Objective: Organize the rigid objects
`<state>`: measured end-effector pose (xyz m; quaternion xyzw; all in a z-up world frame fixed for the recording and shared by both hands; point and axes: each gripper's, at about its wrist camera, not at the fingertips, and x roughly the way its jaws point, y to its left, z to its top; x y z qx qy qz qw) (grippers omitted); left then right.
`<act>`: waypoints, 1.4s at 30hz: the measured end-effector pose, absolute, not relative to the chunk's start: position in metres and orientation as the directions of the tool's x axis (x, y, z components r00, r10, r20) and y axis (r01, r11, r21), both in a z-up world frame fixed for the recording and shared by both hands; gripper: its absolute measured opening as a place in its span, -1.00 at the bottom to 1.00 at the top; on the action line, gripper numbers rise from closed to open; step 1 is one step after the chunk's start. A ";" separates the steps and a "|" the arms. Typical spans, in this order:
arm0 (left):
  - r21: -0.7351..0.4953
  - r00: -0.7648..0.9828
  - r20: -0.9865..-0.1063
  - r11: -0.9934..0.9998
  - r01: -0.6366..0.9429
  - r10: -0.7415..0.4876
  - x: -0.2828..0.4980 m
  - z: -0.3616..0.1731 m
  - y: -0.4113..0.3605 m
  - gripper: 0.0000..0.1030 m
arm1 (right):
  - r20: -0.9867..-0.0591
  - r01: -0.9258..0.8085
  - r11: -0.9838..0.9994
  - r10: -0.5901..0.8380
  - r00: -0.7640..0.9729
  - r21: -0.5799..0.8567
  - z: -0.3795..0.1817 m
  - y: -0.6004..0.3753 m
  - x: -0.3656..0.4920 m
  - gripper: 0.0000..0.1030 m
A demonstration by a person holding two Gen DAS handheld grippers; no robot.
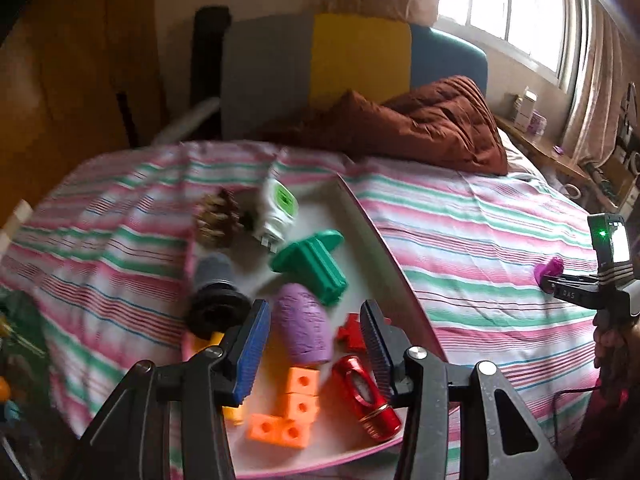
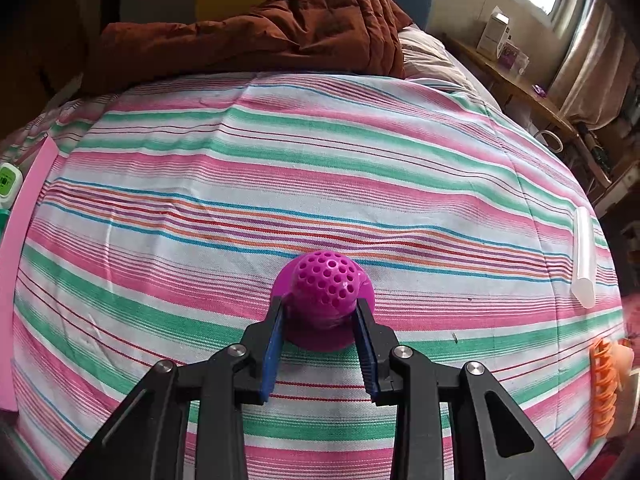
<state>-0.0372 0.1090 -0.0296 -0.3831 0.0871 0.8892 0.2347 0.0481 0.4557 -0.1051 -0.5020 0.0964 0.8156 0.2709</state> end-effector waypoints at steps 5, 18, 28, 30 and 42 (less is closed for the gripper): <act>-0.003 -0.629 -0.708 -0.891 -0.454 0.322 -0.032 -0.022 0.093 -0.08 | -0.871 -0.538 -0.836 0.342 -0.353 -0.111 -0.105 0.451 0.050 -0.36; -0.024 -0.626 -0.723 -0.918 -0.397 0.290 -0.033 -0.030 0.063 -0.08 | -0.885 -0.435 -0.900 0.230 -0.405 -0.035 -0.092 0.393 0.033 -0.48; -0.046 -0.629 -0.724 -0.931 -0.363 0.282 -0.037 -0.033 0.046 -0.08 | -0.824 -0.265 -0.959 0.071 -0.563 0.099 -0.041 0.313 -0.001 -0.48; -0.046 -0.635 -0.723 -0.936 -0.349 0.273 -0.037 -0.033 0.042 -0.08 | -0.809 -0.211 -0.971 0.031 -0.587 0.115 -0.032 0.290 -0.012 -0.48; -0.032 -0.659 -0.721 -0.960 -0.277 0.213 -0.042 -0.035 0.018 0.00 | -0.801 -0.022 -0.985 -0.126 -0.585 0.170 -0.032 0.200 -0.089 -0.46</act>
